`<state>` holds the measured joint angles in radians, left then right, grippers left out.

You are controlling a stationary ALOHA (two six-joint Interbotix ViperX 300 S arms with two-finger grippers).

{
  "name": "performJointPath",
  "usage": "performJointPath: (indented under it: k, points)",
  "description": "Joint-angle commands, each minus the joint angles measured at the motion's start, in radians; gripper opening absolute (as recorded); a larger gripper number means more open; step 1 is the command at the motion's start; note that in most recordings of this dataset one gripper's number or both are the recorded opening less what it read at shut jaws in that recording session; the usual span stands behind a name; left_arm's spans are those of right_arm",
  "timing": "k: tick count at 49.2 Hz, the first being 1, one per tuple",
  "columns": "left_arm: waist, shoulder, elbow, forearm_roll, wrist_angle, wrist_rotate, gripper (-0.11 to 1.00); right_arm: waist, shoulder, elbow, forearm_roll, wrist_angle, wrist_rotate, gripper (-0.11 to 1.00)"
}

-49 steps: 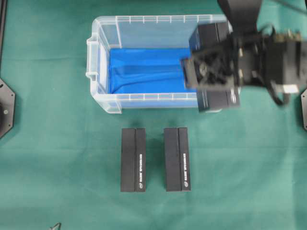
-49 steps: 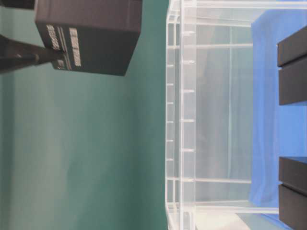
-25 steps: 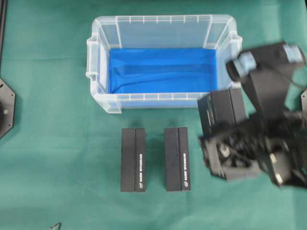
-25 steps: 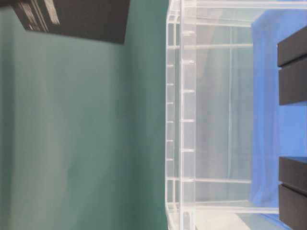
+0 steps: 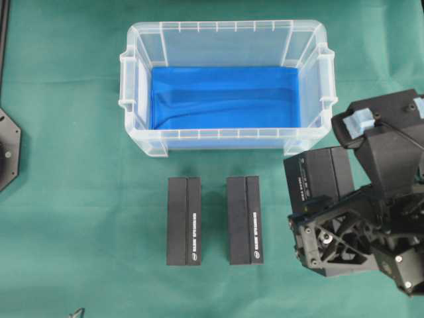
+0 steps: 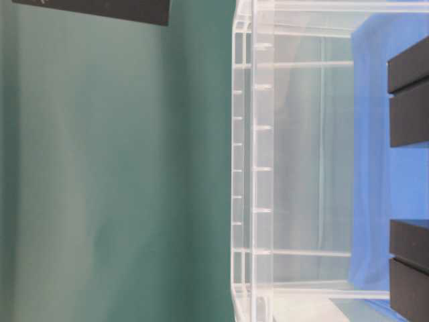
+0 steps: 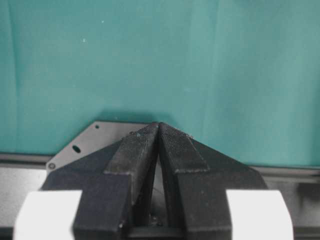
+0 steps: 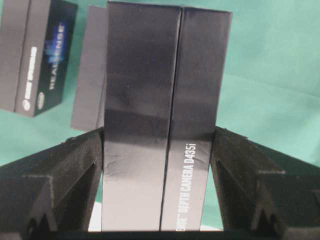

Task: Take the box out of the case with the right arm.
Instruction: 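Lower the box onto the table right of the others and open the gripper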

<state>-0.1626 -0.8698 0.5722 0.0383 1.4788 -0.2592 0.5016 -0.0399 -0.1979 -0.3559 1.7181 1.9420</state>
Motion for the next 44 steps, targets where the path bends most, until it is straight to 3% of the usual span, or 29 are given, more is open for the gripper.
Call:
performJointPath:
  k: [1,19,32,44]
  points:
    - [0.002,0.006,-0.008,0.003,-0.003,0.0,0.02,0.0,-0.014,-0.028,-0.003,0.006,0.002,0.67]
    - [0.015,0.006,-0.008,0.003,-0.003,0.002,0.02,-0.006,0.011,-0.002,0.002,-0.002,0.011,0.67]
    - [0.015,0.008,-0.008,0.003,-0.003,0.002,0.02,-0.028,0.066,0.074,0.087,-0.069,0.015,0.67]
    - [0.015,0.011,-0.006,0.003,-0.005,-0.002,0.02,-0.04,0.098,0.19,0.114,-0.183,0.061,0.67]
